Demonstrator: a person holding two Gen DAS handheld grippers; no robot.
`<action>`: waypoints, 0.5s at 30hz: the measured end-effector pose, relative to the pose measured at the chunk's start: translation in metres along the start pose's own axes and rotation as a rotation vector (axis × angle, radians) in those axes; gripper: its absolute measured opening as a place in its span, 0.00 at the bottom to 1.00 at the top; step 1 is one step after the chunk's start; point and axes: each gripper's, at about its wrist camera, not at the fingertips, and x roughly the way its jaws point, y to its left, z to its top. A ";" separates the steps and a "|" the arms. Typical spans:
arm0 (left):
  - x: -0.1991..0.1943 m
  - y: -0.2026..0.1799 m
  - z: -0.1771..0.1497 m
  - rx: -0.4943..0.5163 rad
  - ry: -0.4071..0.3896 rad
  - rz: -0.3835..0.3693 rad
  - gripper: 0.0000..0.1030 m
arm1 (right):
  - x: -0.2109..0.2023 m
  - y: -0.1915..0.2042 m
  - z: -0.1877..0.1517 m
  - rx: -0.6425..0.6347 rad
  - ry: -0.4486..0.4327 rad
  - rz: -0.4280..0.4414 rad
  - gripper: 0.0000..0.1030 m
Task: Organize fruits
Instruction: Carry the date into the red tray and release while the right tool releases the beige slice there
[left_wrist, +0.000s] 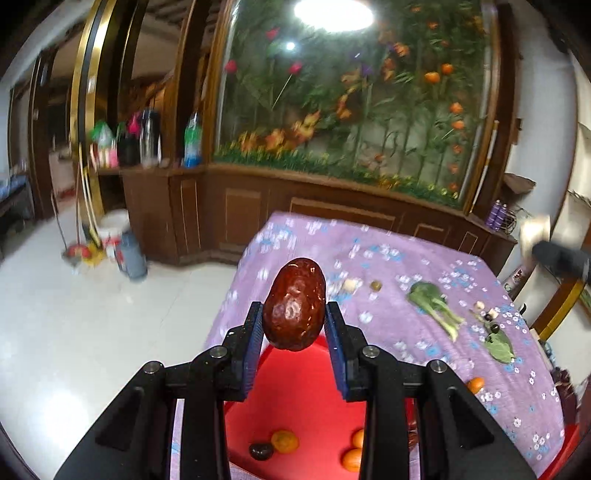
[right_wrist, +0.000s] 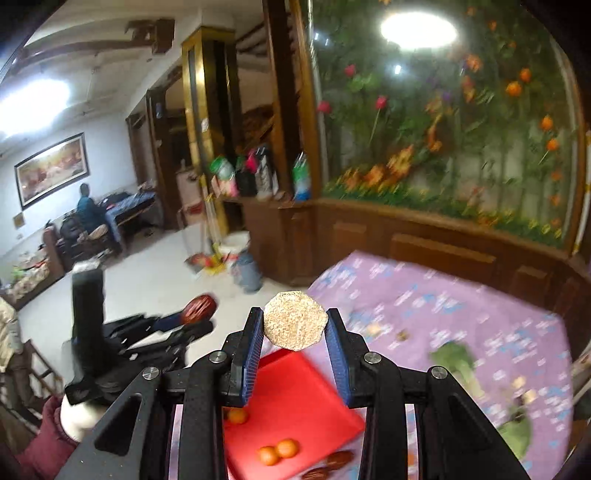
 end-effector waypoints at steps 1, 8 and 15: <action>0.012 0.007 -0.007 -0.018 0.026 0.002 0.31 | 0.018 0.000 -0.011 0.010 0.031 0.011 0.36; 0.099 0.027 -0.062 -0.078 0.230 0.013 0.31 | 0.134 -0.016 -0.100 0.106 0.259 0.051 0.36; 0.133 0.023 -0.078 -0.075 0.311 0.008 0.31 | 0.186 -0.014 -0.141 0.049 0.362 0.015 0.36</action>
